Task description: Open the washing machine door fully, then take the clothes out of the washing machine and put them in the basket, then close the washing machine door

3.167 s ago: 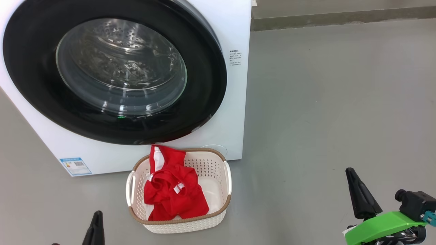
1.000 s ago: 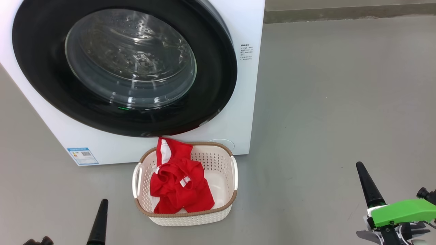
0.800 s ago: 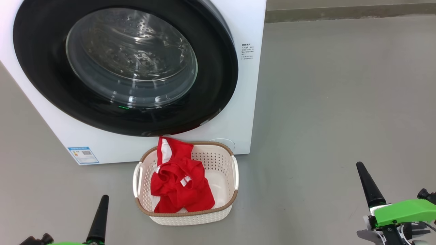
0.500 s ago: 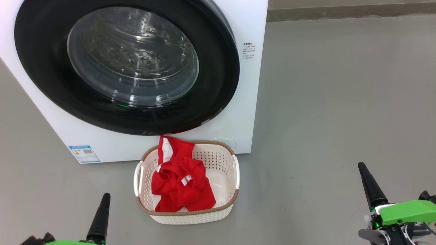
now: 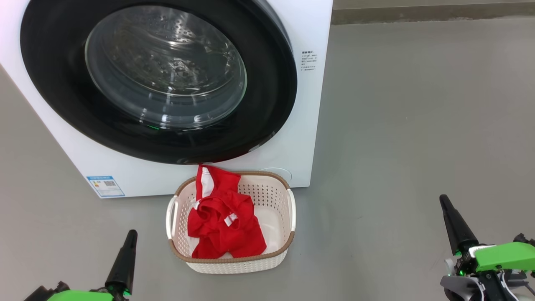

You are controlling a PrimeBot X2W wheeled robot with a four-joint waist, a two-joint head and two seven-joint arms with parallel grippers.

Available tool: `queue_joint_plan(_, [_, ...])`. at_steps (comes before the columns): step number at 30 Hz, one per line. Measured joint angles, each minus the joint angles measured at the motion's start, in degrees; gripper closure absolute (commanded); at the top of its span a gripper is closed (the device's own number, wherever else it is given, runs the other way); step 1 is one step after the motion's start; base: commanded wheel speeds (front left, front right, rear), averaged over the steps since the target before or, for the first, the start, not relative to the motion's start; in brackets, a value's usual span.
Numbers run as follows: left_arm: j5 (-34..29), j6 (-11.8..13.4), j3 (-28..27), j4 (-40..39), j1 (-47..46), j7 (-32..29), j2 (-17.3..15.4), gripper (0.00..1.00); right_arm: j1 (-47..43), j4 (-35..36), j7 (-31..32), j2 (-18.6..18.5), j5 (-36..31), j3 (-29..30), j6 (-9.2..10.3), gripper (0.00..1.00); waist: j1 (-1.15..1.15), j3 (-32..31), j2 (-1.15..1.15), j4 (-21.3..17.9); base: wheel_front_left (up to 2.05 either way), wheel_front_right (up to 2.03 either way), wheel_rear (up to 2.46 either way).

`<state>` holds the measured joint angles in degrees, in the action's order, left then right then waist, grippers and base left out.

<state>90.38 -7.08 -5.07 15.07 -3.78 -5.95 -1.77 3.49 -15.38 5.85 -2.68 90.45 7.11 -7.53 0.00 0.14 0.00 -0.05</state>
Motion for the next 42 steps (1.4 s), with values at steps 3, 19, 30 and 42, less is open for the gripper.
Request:
queue_joint_plan(3, [1.3, 0.0, 0.0, 0.1, 0.0, -0.3, -0.1, 1.00, 0.3, 0.0, 0.2, 0.0, 1.4, 0.2, 0.00, 1.00, 0.00, 0.0, 0.00, 0.1, 0.00, 0.00, 0.00])
queue_joint_plan(19, [1.4, 0.0, 0.1, 0.2, 0.0, -0.3, -0.1, 1.00, 0.3, 0.0, 0.3, 0.1, 1.4, 0.2, 0.00, 1.00, 0.00, 0.0, 0.00, 0.1, 0.00, 0.00, 0.00])
queue_joint_plan(30, [1.4, 0.0, 0.1, 0.2, 0.0, -0.3, -0.1, 1.00, 0.3, 0.0, 0.3, 0.1, 1.4, 0.3, 0.00, 1.00, 0.00, 0.0, 0.00, 0.1, 0.00, 0.00, 0.00])
queue_joint_plan(42, [1.4, 0.0, 0.1, 0.2, 0.0, -0.3, -0.1, 1.00, 0.3, 0.0, 0.3, 0.1, 1.4, 0.3, 0.00, 1.00, 0.00, 0.0, 0.00, 0.1, 0.00, 0.00, 0.00])
